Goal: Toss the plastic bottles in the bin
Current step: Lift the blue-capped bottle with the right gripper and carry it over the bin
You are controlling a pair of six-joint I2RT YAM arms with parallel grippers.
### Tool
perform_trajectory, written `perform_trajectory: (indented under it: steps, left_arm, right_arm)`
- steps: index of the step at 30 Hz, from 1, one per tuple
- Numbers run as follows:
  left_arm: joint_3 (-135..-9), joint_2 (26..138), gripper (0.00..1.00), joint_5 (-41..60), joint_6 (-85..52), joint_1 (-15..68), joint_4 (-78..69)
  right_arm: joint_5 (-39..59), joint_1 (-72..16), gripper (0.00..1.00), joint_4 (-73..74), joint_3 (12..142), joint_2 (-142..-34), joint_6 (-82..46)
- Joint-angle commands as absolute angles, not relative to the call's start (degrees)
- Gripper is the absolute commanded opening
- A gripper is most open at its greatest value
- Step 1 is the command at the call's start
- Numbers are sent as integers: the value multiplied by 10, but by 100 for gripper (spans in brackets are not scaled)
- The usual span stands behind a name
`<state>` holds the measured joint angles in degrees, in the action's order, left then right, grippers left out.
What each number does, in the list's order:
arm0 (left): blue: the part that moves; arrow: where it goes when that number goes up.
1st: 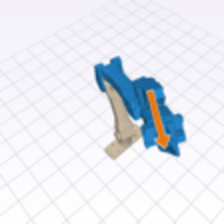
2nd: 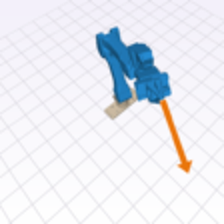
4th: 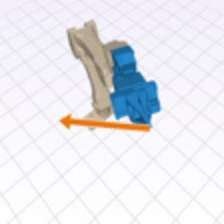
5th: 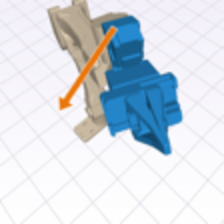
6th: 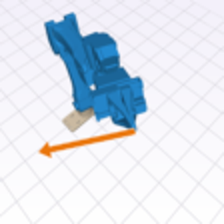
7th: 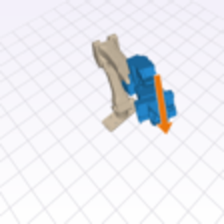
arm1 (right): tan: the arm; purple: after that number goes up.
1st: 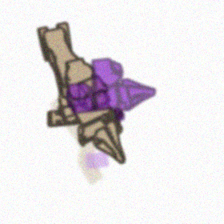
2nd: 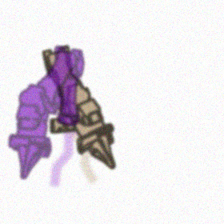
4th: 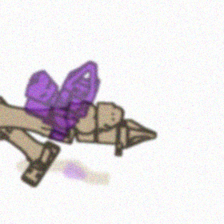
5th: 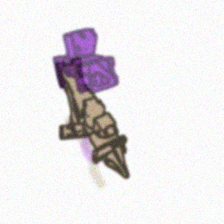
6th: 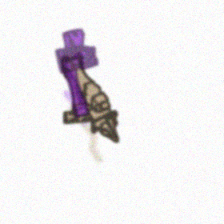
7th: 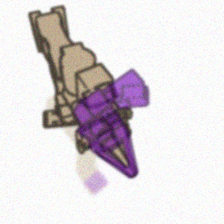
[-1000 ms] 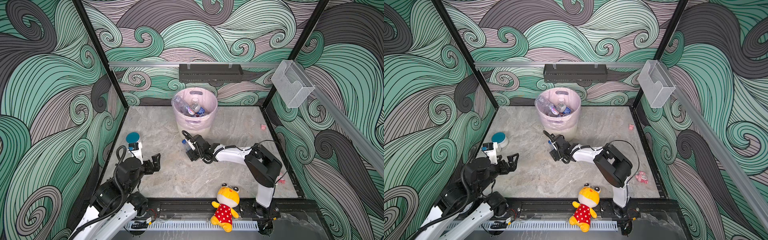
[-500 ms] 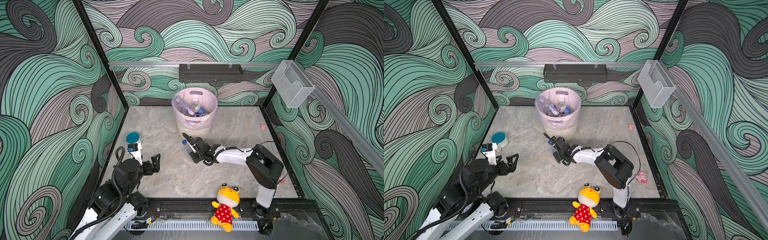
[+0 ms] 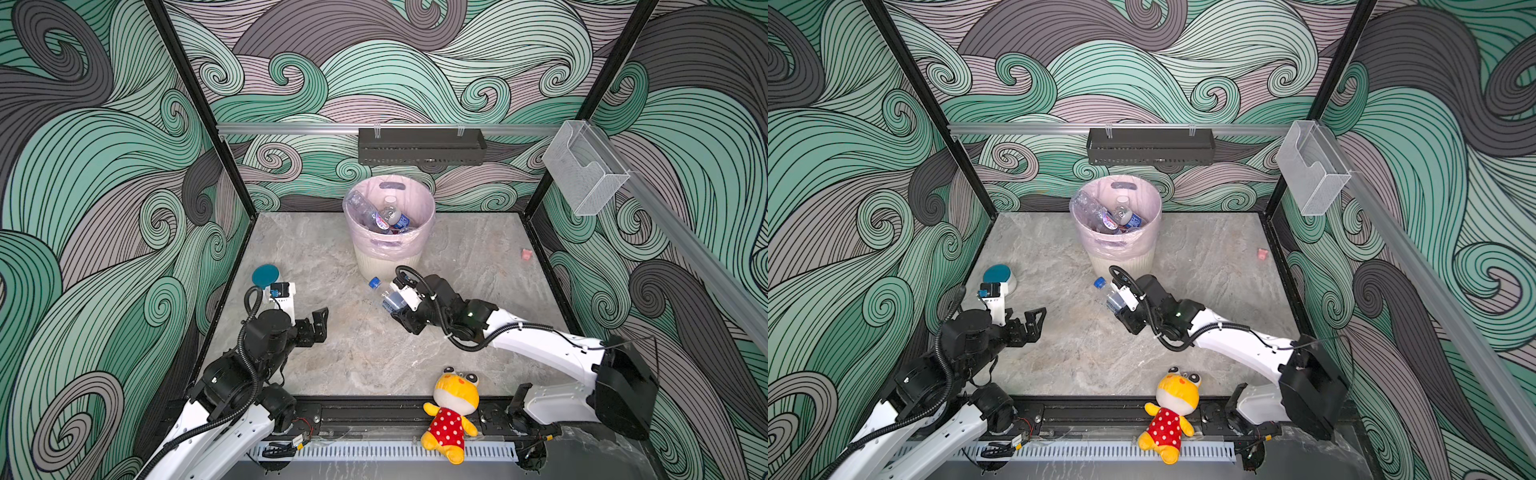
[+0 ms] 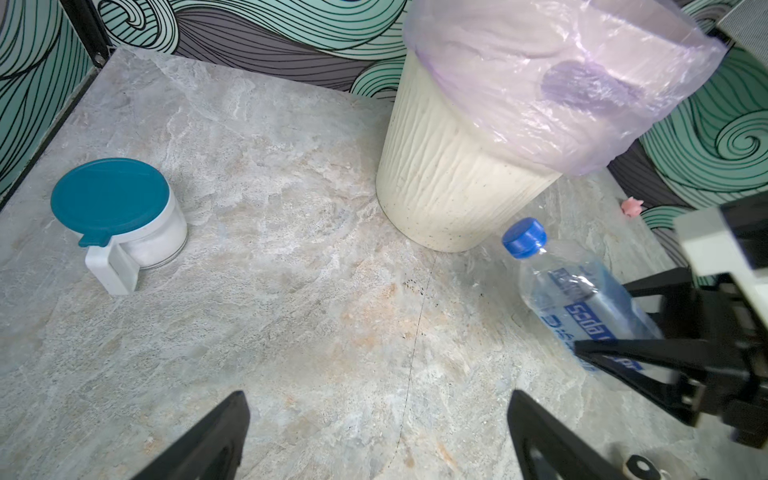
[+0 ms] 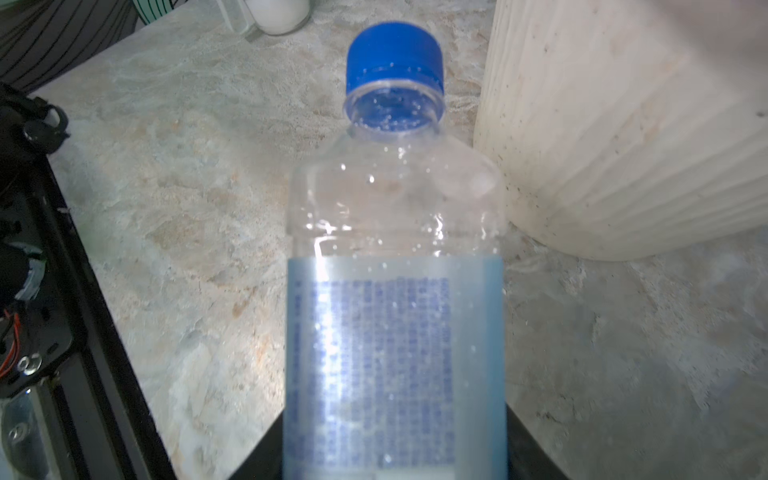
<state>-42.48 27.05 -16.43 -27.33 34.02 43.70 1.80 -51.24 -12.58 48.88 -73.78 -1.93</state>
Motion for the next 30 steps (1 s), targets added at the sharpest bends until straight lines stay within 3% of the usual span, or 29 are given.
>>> perform_trajectory:
  steps: [1, 8, 16, 21, 25, 26, 30]
  left_arm:
    - [-446, 282, 99, -164, -249, 334, 421]
    - [-443, 302, 99, -159, -210, 334, 393]
    - [-446, 328, 99, -149, -185, 334, 372]
    - [-467, 347, 99, -153, -173, 333, 372]
    - [-483, 350, 99, -155, -160, 333, 360]
    - [-487, 351, 99, -154, -158, 333, 357]
    - [-503, 358, 99, -157, -158, 333, 355]
  right_arm:
    - [-15, -506, 46, -188, 469, -671, -14]
    - [-113, -456, 46, -276, 450, -526, -38]
    - [-74, -394, 45, -255, 449, -430, -47]
    - [-48, -386, 46, -238, 586, -517, -3]
    - [2, -348, 49, -224, 801, -701, 16]
    - [11, -341, 52, -212, 860, -758, 18]
    - [34, -331, 81, -270, 1074, -928, 23]
